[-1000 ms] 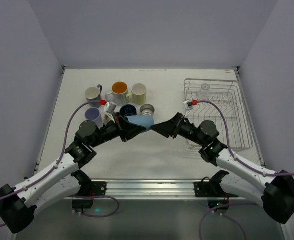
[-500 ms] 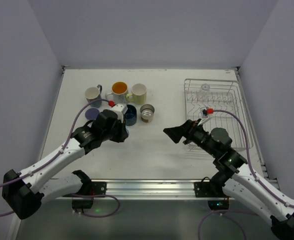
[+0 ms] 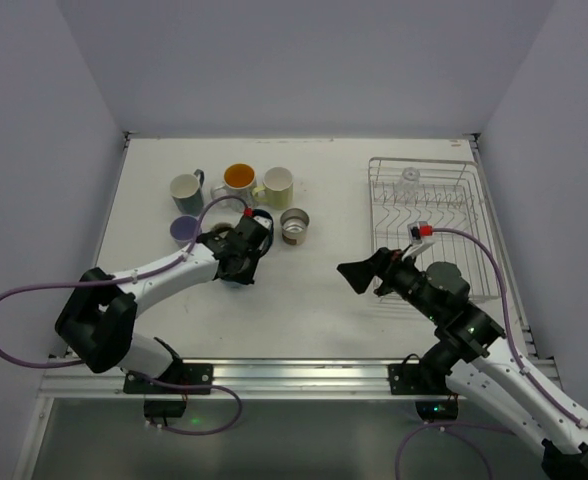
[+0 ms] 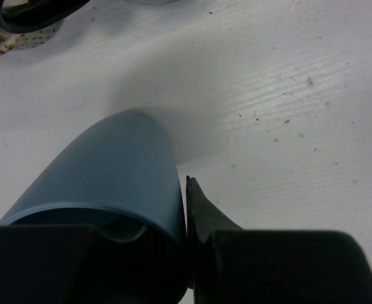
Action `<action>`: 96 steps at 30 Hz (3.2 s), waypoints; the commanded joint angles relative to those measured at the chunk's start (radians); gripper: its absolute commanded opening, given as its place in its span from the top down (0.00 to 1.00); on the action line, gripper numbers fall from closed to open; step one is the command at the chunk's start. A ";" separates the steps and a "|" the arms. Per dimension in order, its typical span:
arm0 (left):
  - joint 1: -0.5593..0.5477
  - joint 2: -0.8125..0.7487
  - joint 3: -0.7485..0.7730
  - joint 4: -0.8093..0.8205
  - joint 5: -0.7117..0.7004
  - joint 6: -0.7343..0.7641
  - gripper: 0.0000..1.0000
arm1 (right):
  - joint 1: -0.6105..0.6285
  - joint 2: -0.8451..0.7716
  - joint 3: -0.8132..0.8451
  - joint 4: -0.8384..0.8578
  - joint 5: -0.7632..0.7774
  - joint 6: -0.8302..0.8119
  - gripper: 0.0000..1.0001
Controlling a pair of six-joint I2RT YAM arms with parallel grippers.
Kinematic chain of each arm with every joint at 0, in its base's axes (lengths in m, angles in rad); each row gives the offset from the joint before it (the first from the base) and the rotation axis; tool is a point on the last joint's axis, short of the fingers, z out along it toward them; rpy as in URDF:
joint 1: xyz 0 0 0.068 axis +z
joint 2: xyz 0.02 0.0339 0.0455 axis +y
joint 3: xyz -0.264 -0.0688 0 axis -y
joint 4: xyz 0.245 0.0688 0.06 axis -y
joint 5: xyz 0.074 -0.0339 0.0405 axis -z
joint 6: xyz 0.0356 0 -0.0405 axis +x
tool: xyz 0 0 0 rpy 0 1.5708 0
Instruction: Unload the cups from the dish rack
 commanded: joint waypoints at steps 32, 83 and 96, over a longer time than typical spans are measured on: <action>0.003 -0.717 -0.097 0.387 0.397 0.104 0.16 | -0.498 0.722 0.515 -0.141 0.257 -0.319 0.35; 0.003 -0.779 -0.172 0.369 0.352 0.161 0.05 | -0.618 1.189 1.054 -0.130 0.312 -0.471 0.78; 0.007 -0.695 -0.181 0.555 0.617 -0.053 0.16 | -0.367 0.476 0.248 0.354 -0.301 0.049 0.80</action>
